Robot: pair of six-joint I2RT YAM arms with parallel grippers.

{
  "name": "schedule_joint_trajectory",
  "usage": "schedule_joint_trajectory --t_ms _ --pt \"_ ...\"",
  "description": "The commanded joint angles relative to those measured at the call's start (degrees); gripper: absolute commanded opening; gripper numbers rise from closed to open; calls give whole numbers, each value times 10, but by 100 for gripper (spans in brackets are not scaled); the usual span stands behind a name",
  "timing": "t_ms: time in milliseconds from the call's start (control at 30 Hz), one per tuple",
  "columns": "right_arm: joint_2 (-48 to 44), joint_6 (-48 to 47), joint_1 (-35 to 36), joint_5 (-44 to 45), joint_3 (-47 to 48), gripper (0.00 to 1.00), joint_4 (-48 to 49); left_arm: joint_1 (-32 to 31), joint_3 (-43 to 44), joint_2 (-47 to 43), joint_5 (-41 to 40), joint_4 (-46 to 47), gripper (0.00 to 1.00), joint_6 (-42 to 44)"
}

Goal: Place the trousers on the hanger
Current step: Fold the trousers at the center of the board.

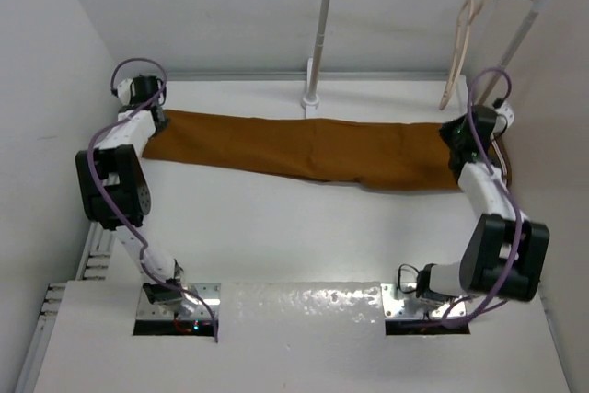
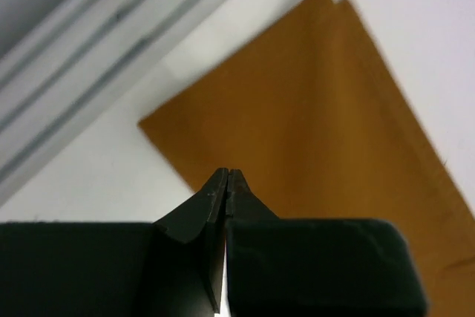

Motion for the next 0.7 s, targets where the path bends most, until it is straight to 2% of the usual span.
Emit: schedule_joint_trajectory --t_ms 0,67,100,167,333,467,500,600,667 --pt "-88 15 5 -92 -104 0 40 47 -64 -48 107 20 0 -40" --pt "-117 13 11 -127 -153 0 55 82 -95 -52 153 45 19 -42" --pt "-138 16 13 -154 -165 0 54 89 -99 -49 168 49 34 -41" --pt "-151 15 23 -183 -190 0 61 93 -99 -31 171 53 42 -35" --pt "-177 -15 60 -211 -203 3 40 94 -85 17 195 53 44 -34" --pt "-190 -17 65 -227 -208 14 42 94 -62 68 195 39 45 -43" --pt "-190 -19 69 -230 -208 21 42 94 -57 78 198 40 45 -48" --pt "-187 -26 85 -235 -210 28 43 93 -35 113 214 53 45 -68" --pt "-180 -30 91 -235 -210 29 41 93 -30 125 220 63 45 -78"
